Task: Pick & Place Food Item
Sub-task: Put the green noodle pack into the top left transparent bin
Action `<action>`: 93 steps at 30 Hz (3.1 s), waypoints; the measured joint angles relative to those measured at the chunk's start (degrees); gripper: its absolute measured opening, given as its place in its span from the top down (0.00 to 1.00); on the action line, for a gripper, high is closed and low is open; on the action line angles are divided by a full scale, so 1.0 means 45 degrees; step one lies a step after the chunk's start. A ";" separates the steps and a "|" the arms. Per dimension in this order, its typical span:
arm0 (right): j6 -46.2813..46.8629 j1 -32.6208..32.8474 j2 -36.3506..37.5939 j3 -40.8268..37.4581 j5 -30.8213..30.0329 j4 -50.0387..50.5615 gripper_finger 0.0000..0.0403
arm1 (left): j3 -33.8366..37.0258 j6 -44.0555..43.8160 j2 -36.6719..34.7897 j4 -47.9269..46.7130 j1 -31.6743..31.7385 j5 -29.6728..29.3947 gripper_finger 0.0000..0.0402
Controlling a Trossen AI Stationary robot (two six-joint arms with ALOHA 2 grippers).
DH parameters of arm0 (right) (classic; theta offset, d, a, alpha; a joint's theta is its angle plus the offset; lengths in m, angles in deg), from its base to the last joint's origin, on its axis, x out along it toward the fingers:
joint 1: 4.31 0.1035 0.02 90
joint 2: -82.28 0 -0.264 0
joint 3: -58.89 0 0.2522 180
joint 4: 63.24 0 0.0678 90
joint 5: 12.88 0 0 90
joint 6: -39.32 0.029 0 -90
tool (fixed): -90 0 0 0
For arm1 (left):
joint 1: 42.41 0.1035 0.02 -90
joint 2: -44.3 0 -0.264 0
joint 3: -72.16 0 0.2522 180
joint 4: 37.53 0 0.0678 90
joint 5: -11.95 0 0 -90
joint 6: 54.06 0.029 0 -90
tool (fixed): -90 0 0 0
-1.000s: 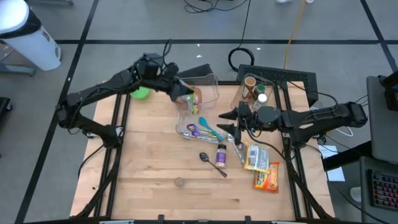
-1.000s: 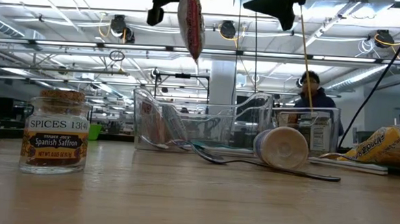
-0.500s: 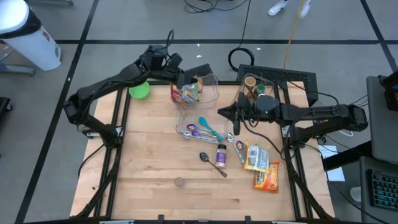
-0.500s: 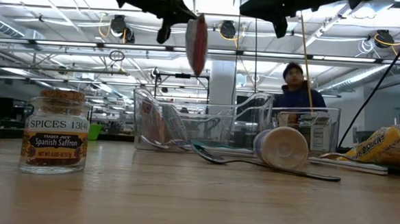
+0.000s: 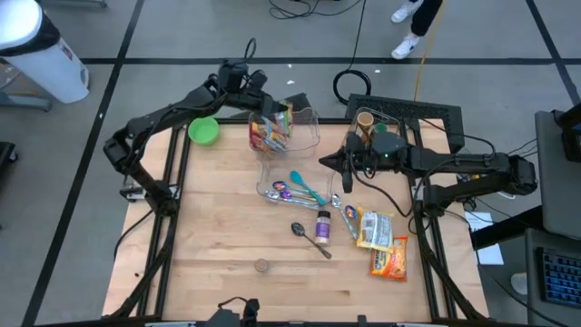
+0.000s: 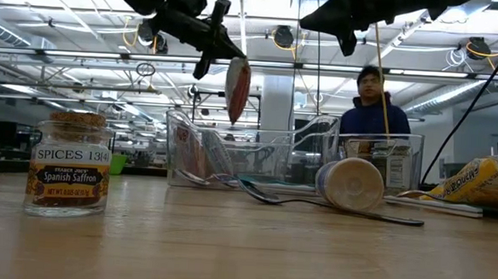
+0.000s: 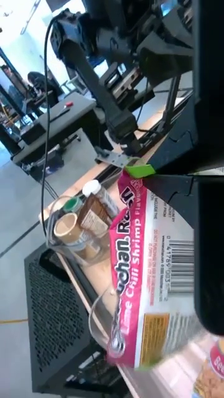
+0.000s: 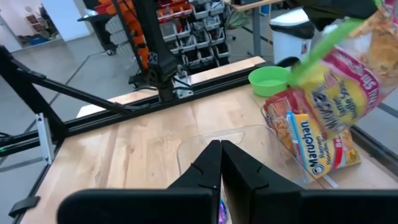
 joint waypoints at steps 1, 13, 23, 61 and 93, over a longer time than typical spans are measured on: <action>-0.0002 -0.0038 0.0000 0.0000 0.0015 0.0070 1.00 | 0.0000 0.0008 0.0053 0.0026 0.0035 0.0003 1.00; -0.0001 -0.0282 0.0000 0.0000 0.0021 0.0159 1.00 | 0.0000 0.0062 0.0137 0.0762 0.0321 0.0285 1.00; -0.0002 -0.0282 0.0000 0.0000 0.0026 0.0159 1.00 | 0.0000 0.0110 0.0167 0.0953 0.0317 0.0128 1.00; 0.0091 -0.0282 0.0000 0.0000 0.0031 0.1141 1.00 | 0.0010 0.1050 0.2619 -0.0172 0.0272 -0.0010 1.00; 0.0100 -0.0282 0.0000 0.0000 0.0031 0.1131 1.00 | 0.0010 0.1612 0.2618 -0.2501 0.0308 -0.2838 0.95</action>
